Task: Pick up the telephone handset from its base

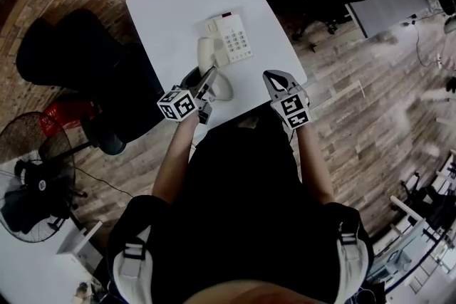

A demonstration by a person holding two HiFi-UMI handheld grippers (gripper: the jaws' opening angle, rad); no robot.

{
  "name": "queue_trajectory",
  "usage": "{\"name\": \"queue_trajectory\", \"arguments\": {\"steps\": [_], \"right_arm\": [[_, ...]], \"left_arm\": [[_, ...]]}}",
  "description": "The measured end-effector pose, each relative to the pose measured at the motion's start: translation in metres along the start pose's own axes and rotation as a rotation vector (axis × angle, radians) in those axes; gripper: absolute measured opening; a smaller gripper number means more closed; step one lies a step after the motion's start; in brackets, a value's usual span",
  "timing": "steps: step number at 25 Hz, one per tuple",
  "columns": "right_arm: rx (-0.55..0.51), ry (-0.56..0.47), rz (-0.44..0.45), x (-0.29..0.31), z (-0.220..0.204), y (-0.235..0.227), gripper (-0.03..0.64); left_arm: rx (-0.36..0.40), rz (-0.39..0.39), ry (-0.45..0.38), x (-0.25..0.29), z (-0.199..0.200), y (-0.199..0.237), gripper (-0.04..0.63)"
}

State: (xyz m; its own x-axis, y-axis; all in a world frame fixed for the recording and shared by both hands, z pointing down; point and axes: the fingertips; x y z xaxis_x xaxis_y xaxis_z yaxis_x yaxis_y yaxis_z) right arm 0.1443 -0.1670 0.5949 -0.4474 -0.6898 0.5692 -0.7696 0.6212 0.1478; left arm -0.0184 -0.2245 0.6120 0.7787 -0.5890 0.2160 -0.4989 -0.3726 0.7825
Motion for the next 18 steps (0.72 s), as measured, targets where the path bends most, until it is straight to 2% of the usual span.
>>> {"name": "queue_trajectory", "arguments": {"steps": [18], "right_arm": [[0.033,0.014,-0.054,-0.011,-0.009,0.013,-0.005]], "left_arm": [[-0.006,-0.081,0.048,-0.013,-0.008,-0.009,0.216]]}}
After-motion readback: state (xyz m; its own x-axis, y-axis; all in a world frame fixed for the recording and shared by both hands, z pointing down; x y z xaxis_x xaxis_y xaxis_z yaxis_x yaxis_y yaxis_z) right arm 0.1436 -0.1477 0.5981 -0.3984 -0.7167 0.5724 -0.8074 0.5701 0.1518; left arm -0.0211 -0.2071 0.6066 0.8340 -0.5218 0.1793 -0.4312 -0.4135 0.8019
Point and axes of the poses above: the fingertips, and each gripper's own axes: x forward along the fingers, y to its left, z out of its top, and after that the axes turned 7 degrees about -x, right-handed
